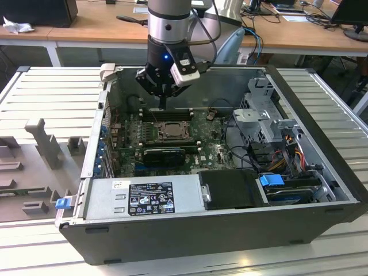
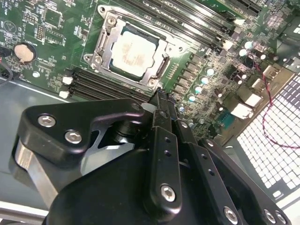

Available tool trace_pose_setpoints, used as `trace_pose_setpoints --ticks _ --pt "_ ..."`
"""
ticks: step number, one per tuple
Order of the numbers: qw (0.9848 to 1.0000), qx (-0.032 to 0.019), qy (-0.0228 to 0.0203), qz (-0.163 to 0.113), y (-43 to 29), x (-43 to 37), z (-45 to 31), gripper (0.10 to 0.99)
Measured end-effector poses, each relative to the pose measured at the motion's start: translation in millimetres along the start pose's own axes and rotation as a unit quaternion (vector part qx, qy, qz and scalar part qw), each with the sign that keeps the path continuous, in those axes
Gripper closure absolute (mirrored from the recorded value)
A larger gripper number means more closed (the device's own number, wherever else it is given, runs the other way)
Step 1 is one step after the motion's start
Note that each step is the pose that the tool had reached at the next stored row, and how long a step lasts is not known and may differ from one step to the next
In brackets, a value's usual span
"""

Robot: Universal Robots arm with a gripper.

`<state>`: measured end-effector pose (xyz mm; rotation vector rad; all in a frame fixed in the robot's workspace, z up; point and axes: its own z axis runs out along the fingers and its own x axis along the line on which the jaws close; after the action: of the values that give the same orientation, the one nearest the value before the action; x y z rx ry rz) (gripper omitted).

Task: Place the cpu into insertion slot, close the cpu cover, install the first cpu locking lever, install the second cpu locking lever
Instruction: 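Install the first cpu locking lever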

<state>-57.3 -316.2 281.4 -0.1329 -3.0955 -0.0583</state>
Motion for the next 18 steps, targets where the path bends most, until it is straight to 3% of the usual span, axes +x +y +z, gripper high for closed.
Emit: trace_pose_setpoints --ticks 4,9,11,15,18 --pt "1.0 -0.0005 -0.0029 -0.002 -0.9 9.2 1.7 0.98" --pt "0.9998 -0.0013 -0.0147 -0.009 -1.7 14.2 6.1 0.98" --pt "0.9998 -0.0015 -0.0156 -0.014 -1.9 15.4 8.0 0.98" --pt "0.9997 -0.0026 -0.016 -0.018 -3.0 26.0 13.4 0.98" --pt "0.9997 -0.0033 -0.0159 -0.02 -4.1 38.2 16.6 0.98"
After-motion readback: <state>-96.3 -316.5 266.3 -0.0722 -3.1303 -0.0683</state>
